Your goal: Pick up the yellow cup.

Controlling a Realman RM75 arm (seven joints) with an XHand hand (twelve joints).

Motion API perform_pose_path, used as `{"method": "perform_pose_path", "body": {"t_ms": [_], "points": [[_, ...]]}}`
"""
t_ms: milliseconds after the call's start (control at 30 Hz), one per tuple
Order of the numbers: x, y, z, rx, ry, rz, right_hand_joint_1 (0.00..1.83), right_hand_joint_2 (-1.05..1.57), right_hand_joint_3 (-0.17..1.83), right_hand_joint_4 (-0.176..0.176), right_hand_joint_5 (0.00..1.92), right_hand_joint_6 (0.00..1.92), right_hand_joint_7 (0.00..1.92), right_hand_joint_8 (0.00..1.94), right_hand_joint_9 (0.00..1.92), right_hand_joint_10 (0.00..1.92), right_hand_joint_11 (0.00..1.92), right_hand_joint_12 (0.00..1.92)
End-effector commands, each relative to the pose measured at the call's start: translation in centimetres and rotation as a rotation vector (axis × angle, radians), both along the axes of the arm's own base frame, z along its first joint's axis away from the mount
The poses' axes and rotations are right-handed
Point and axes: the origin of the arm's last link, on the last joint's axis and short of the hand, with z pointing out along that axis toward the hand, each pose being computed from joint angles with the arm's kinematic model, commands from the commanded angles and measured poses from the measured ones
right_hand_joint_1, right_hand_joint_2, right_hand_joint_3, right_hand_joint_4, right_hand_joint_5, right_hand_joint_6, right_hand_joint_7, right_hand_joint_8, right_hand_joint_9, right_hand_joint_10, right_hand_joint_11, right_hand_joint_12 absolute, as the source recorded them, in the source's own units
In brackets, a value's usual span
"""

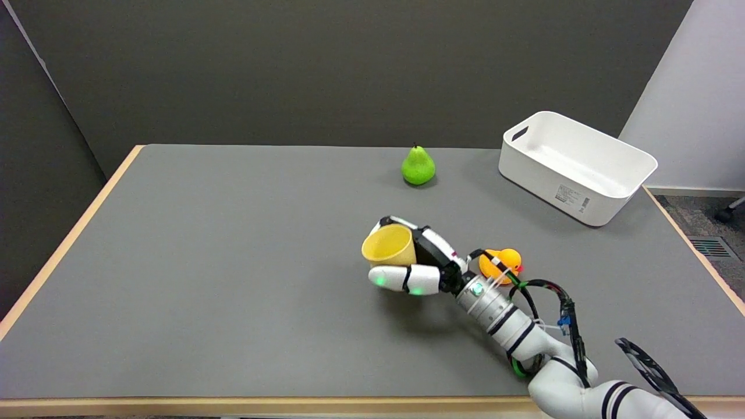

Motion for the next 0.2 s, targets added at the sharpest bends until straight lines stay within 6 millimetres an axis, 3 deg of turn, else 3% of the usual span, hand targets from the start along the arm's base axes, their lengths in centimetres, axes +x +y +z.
{"method": "perform_pose_path", "body": {"t_ms": [33, 200], "points": [[6.5, -3.9, 3.3, -0.163, 0.006, 0.204, 1.17, 1.31, 0.01, -0.176, 0.46, 1.53, 0.81, 1.50, 0.78, 1.31, 0.49, 1.92], [10.1, -5.8, 5.1, -0.268, 0.004, 0.307, 1.17, 1.31, 0.01, -0.176, 0.46, 1.53, 0.81, 1.51, 0.78, 1.30, 0.49, 1.92]]}}
